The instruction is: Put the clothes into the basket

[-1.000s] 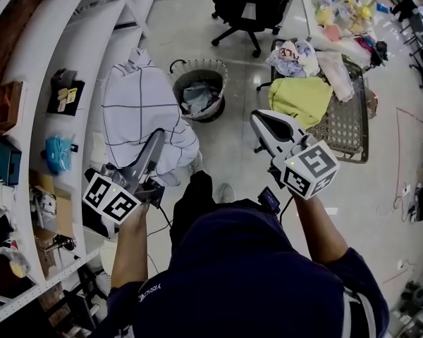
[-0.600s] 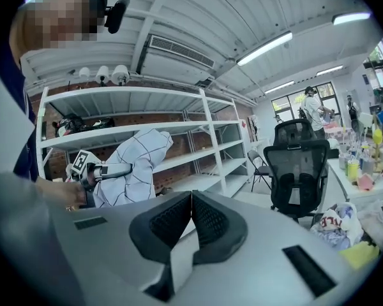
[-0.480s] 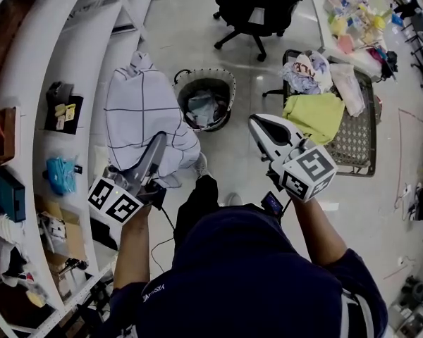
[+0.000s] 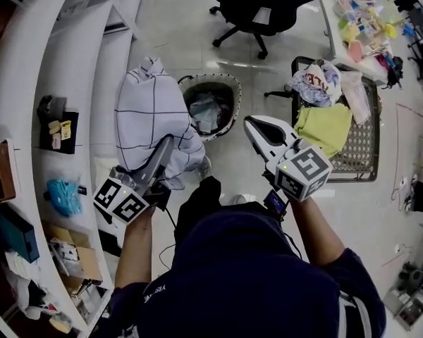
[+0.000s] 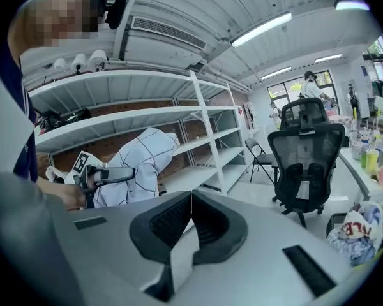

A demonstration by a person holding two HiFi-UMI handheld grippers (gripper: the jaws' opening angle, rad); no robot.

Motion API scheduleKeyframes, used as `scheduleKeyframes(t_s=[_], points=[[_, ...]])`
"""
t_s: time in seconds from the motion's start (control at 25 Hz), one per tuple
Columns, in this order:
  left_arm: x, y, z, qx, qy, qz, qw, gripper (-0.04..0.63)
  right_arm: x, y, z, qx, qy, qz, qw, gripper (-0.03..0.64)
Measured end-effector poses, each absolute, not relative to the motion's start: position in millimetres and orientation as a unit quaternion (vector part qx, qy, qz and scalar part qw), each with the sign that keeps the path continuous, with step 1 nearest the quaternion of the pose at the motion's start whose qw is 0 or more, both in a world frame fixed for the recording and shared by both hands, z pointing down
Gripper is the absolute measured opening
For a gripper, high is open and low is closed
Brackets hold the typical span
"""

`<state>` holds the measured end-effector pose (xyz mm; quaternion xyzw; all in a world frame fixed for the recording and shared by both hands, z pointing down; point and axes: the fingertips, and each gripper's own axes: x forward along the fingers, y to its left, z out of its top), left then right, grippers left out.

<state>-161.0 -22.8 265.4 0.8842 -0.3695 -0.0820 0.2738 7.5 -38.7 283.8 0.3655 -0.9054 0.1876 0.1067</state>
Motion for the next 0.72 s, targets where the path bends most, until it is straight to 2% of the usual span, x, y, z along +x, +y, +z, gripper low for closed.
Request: scheduleKeyframes(t_s=[0.36,0.72], points=[[-183,-82,307,0.887,-0.340,-0.060,0.307,0.115,-25,-98,312,0.380,-0.893,0.208,0.122,0.008],[-172,-117,350,0.878,-0.333,-0.036,0.343,0.114,-28,-133,349,0.374,-0.887,0.235,0.135,0.008]])
